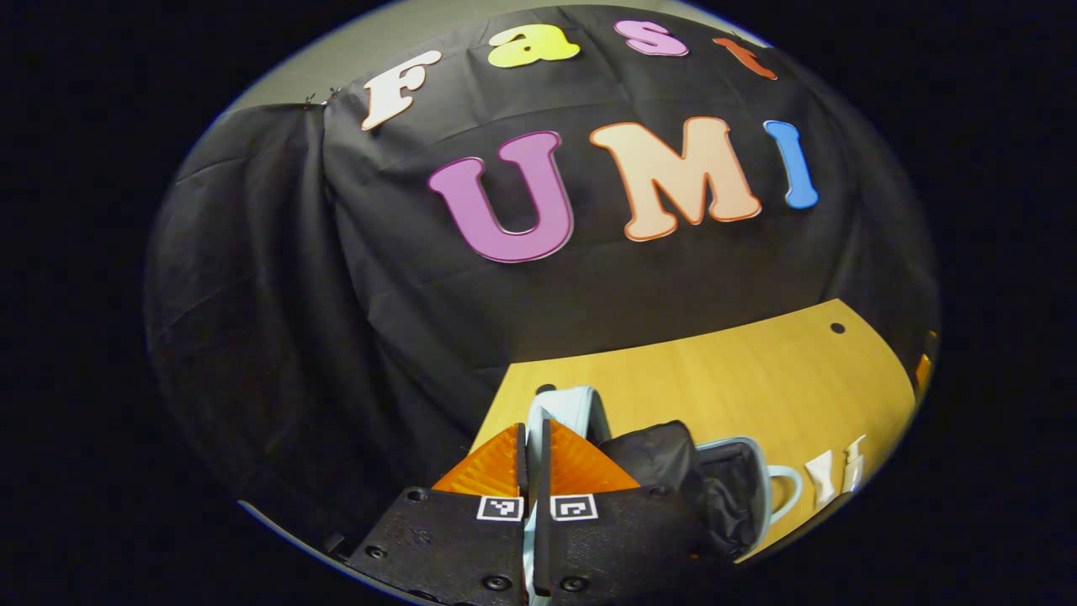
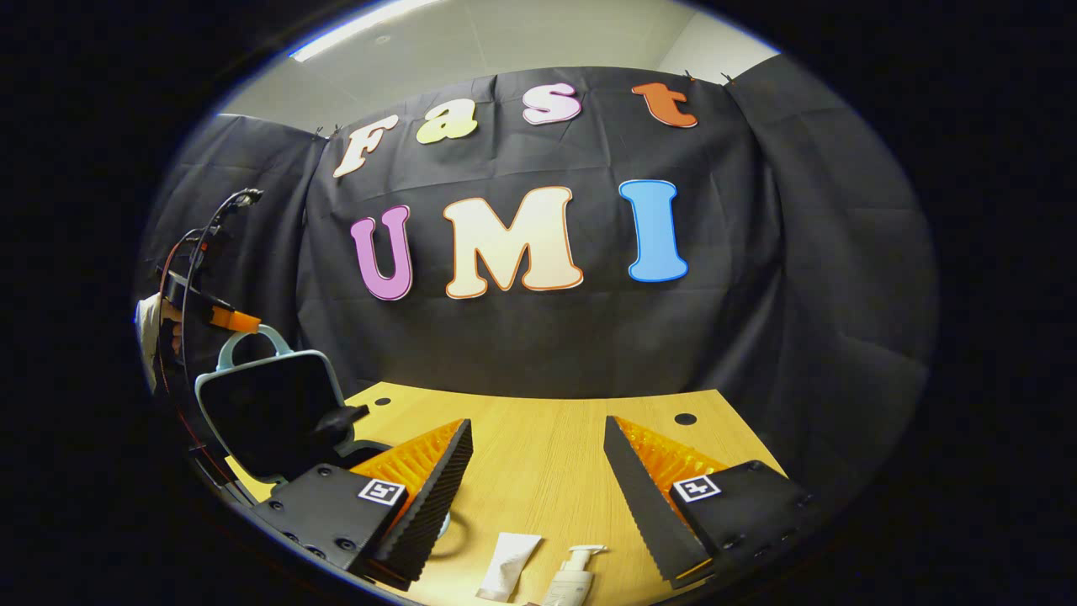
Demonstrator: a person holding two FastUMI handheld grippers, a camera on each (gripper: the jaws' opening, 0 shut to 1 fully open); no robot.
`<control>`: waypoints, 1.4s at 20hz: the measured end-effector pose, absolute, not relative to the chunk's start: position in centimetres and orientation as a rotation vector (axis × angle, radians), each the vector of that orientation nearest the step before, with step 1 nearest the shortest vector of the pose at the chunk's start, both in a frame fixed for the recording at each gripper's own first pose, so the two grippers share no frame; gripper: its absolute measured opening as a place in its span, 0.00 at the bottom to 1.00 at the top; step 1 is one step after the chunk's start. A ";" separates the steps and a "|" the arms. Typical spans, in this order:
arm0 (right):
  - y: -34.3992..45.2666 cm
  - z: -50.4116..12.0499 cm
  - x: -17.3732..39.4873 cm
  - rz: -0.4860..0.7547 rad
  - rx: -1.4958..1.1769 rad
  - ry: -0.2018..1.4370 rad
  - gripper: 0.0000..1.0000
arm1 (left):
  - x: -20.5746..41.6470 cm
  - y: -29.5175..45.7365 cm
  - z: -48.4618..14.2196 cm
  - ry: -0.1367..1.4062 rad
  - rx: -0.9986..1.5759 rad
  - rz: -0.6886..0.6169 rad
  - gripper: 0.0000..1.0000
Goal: First open the suitcase, pack the skin care products into it, and then close the suitcase.
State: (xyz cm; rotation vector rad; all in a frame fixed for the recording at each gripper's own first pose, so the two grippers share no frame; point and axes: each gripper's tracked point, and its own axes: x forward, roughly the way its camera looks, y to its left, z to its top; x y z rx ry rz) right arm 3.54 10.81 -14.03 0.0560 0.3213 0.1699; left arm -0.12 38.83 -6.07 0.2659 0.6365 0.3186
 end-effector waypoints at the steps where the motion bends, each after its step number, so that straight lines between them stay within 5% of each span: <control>1: 11.2 -14.0 3.6 0.163 0.051 0.322 0.99 | -0.6 41.2 -6.8 0.652 0.261 0.347 0.00; 10: 14.0 -15.7 3.6 0.089 -0.025 0.365 0.99 | -4.3 56.3 -17.2 0.767 0.080 0.479 0.00; 20: 14.2 -19.5 1.3 0.046 -0.080 0.551 1.00 | -8.2 61.5 -30.6 0.889 -0.122 0.574 0.00; 23: 14.9 -19.1 1.6 0.059 -0.082 0.533 1.00 | -8.3 60.9 -30.8 0.870 -0.164 0.595 0.00; 27: 14.3 -18.8 1.8 0.071 -0.077 0.504 1.00 | -6.0 57.8 -24.1 0.651 -0.066 0.581 0.00; 28: 14.1 -18.5 2.0 0.076 -0.079 0.492 1.00 | -5.1 56.1 -22.0 0.590 -0.044 0.564 0.18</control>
